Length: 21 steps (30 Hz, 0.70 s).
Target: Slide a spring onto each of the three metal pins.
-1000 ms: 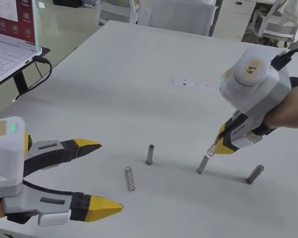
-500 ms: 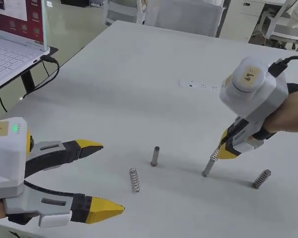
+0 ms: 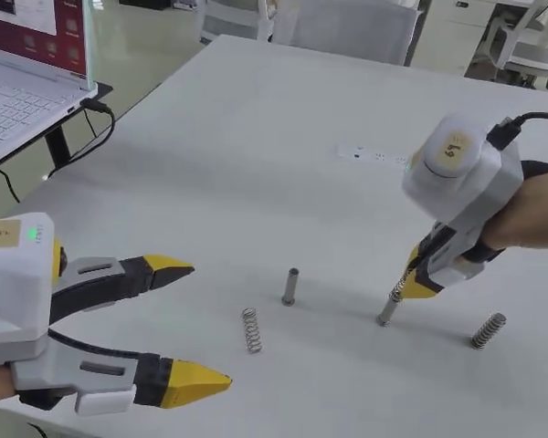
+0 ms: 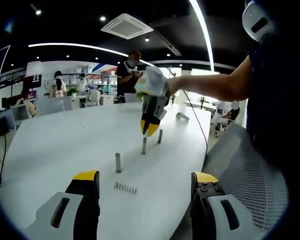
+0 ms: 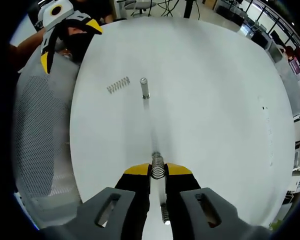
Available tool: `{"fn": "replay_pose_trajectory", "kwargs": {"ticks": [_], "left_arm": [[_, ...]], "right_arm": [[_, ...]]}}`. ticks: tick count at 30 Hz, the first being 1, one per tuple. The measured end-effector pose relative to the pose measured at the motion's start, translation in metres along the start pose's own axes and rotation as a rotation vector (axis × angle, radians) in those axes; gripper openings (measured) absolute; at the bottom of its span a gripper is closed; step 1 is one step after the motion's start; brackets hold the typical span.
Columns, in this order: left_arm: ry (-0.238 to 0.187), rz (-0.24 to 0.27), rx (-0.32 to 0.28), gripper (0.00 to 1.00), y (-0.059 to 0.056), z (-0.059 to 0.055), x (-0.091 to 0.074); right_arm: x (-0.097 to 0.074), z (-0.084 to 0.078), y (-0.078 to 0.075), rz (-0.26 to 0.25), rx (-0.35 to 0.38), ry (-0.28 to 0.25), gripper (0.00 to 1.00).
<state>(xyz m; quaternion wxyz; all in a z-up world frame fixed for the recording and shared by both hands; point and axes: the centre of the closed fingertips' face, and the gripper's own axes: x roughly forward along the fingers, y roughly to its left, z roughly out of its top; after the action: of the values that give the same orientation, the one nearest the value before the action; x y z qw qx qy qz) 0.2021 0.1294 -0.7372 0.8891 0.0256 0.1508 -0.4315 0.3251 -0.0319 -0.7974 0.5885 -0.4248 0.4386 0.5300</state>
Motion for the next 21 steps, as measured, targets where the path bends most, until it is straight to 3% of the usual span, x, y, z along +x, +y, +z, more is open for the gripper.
{"fn": "replay_pose_trajectory", "kwargs": {"ticks": [21], "left_arm": [[0.004,-0.003,0.000,0.69,-0.001,-0.002,0.001]], "right_arm": [[0.040,-0.010,0.000,-0.020,-0.005,0.046,0.08]]}}
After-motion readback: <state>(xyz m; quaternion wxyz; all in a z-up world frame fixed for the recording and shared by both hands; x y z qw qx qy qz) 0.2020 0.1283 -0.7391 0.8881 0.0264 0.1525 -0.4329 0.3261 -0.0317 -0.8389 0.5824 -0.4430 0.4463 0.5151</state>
